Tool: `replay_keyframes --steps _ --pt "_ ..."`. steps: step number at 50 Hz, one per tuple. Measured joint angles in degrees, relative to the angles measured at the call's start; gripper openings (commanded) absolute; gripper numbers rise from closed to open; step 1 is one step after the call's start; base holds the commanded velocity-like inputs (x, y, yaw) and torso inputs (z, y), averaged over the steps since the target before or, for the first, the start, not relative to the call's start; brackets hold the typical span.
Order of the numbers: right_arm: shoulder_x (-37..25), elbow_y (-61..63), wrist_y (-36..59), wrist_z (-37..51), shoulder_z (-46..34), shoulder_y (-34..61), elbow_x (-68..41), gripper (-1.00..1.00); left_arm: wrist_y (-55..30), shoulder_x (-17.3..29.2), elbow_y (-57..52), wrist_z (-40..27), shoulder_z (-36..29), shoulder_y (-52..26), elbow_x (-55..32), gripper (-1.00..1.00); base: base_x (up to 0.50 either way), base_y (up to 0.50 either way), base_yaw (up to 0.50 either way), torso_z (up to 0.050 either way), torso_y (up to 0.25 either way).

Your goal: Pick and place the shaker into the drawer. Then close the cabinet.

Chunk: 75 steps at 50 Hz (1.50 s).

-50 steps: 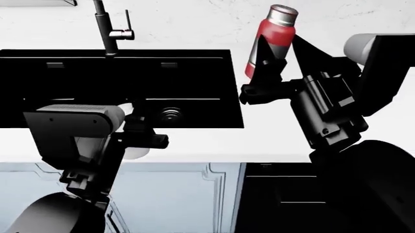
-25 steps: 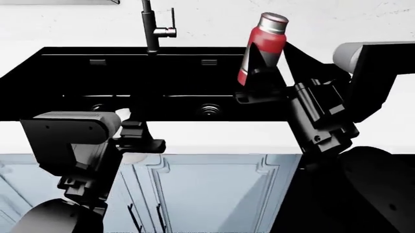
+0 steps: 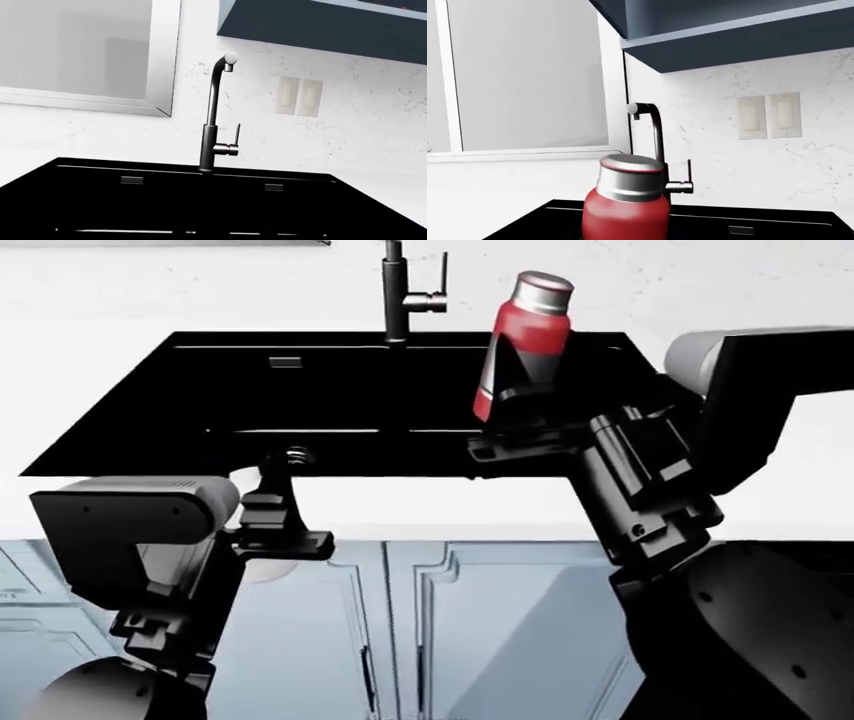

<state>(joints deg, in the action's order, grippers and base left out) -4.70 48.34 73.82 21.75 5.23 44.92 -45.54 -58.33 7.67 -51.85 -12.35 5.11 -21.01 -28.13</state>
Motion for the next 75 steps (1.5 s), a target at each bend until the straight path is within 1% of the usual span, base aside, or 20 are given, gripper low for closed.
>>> replay_keyframes --steps 45,58,75 --pt "-2.2 -0.8 -3.2 4.0 -2.4 -1.1 -4.7 -1.0 1.7 1.8 0.2 -2.5 -0.8 1.3 -2.4 -1.0 -0.08 0.5 0.0 0.0 0.0" --pt "-2.2 -0.5 -2.2 6.2 -1.6 0.1 -8.3 -1.0 -1.1 2.6 0.4 -3.4 -0.7 -2.4 -4.7 -1.0 -0.08 0.5 0.0 0.0 0.0" --pt "-2.6 -0.1 -2.6 9.2 -2.1 0.6 -12.5 -1.0 -2.2 3.1 -0.2 -4.7 -1.5 -3.5 -6.4 -1.0 -0.08 0.5 0.0 0.0 0.0"
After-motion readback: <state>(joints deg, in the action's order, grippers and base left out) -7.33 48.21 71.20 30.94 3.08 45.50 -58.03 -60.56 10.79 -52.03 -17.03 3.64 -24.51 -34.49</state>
